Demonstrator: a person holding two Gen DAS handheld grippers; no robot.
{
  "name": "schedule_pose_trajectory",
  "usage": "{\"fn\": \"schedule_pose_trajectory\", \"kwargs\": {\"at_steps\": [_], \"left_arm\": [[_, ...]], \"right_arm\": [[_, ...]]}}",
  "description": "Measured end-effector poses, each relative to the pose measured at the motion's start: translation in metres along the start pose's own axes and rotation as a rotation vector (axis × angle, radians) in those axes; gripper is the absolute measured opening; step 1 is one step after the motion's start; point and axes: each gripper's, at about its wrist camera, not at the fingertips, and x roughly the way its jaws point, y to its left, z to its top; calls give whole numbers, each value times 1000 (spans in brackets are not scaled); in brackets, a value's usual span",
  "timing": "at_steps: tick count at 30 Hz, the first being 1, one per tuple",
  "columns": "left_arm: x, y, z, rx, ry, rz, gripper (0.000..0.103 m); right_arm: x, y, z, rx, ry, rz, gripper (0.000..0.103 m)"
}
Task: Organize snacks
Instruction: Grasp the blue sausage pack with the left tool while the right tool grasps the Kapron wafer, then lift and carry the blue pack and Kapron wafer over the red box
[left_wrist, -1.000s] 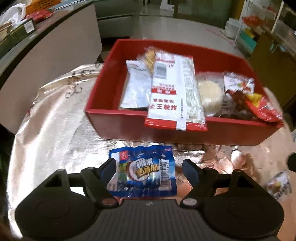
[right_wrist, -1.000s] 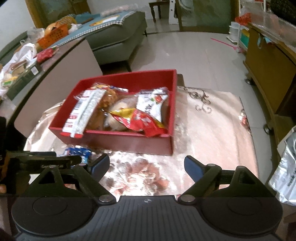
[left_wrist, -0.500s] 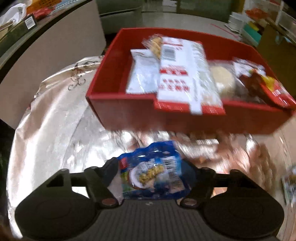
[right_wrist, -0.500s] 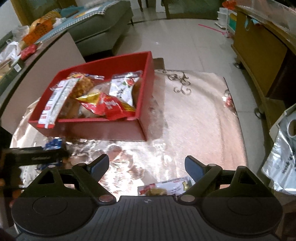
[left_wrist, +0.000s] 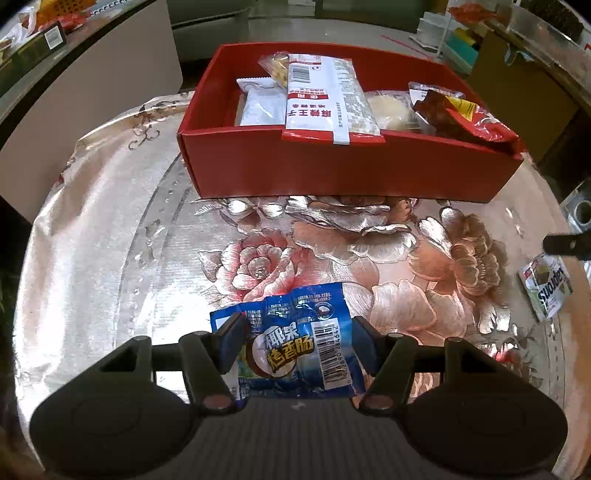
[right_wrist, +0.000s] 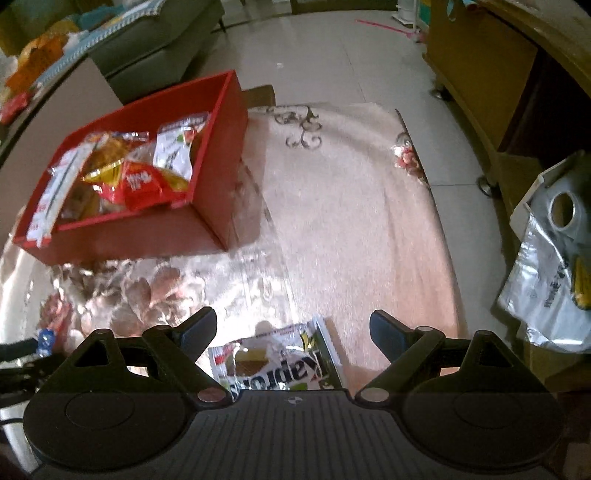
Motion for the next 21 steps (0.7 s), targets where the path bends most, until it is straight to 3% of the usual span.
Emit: {"fn": "schedule_pose_trajectory", "kwargs": {"at_steps": [6, 12, 21], "left_arm": [[-2, 4, 1, -1, 10, -41, 55], [-3, 8, 0, 6, 12, -60, 55], [-1, -1, -3, 58, 3, -23, 57]], "right_arm": [[14, 14, -11, -77, 61, 6, 94], [27, 33, -17, -195, 109, -16, 102], [24, 41, -36, -259, 39, -48, 103]]}}
